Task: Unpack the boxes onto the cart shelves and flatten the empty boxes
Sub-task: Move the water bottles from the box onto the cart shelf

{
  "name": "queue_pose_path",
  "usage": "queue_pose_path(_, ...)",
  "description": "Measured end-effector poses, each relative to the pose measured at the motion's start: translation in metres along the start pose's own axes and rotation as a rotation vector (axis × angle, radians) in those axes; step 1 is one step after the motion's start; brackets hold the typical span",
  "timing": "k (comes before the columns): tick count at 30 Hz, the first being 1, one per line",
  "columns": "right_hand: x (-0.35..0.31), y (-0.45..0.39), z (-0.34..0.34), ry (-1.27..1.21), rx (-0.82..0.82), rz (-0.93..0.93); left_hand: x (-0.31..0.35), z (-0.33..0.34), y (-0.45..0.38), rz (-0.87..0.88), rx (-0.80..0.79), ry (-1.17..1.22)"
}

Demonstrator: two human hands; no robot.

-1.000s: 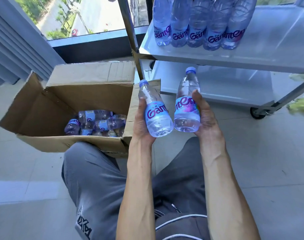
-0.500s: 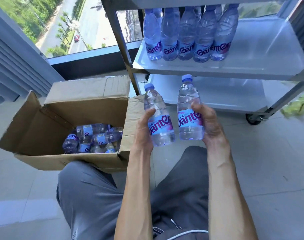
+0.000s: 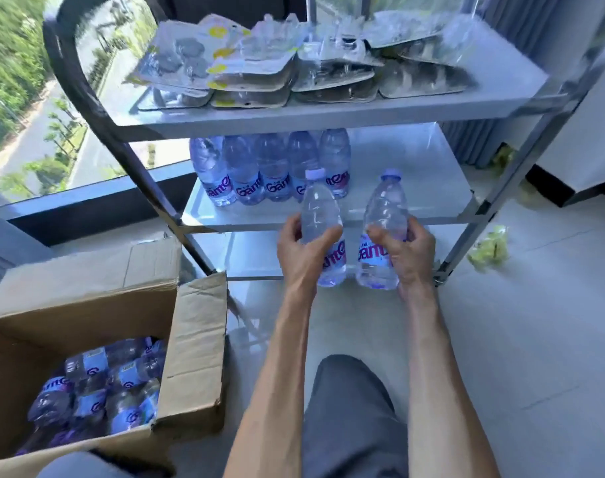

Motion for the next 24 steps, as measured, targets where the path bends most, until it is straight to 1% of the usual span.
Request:
queue_pose_path(2, -0.015, -0.028, -0.004, 0.095, 0.002, -0.115, 0.013, 0.021, -0.020, 0.072, 0.042, -0.050)
queue_pose_path(5, -0.029, -0.065, 0.000, 0.171, -0.020, -0.235, 0.023, 0.053, -0.046, 0.113, 0.077, -0.082)
queue_pose_path(10, -0.037, -0.109, 0.008, 0.204, -0.009, -0.343, 0.038, 0.103, -0.075, 0.248, 0.080, -0.125)
queue_pose_path(14, -0.033, -0.137, -0.006, 0.236, 0.046, -0.337, 0.034, 0.124, -0.097, 0.229, 0.144, -0.146)
queue_pose_path(16, -0.028, -0.148, -0.012, 0.217, 0.016, -0.303, 0.031, 0.135, -0.104, 0.252, 0.137, -0.175)
queue_pose_path(18, -0.029, -0.157, -0.013, 0.219, -0.052, -0.305, 0.030, 0.145, -0.107, 0.298, 0.137, -0.198)
queue_pose_path(20, -0.030, -0.162, -0.012, 0.239, -0.106, -0.321, 0.026, 0.150, -0.108, 0.289, 0.200, -0.290)
queue_pose_path(22, -0.025, -0.163, -0.014, 0.255, -0.098, -0.318, 0.019, 0.149, -0.107, 0.233, 0.255, -0.413)
queue_pose_path(24, -0.013, -0.161, -0.018, 0.265, -0.063, -0.286, 0.017, 0.150, -0.106, 0.255, 0.246, -0.430)
Point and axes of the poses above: each hand's wrist, its own y-axis away from the middle knuckle, its own z-axis out of the palm, x = y × z, the point moved 6 cm from there along -y, towards the middle knuckle, and after that the axes turned 14 degrees about -y, right-handed, at the moved point
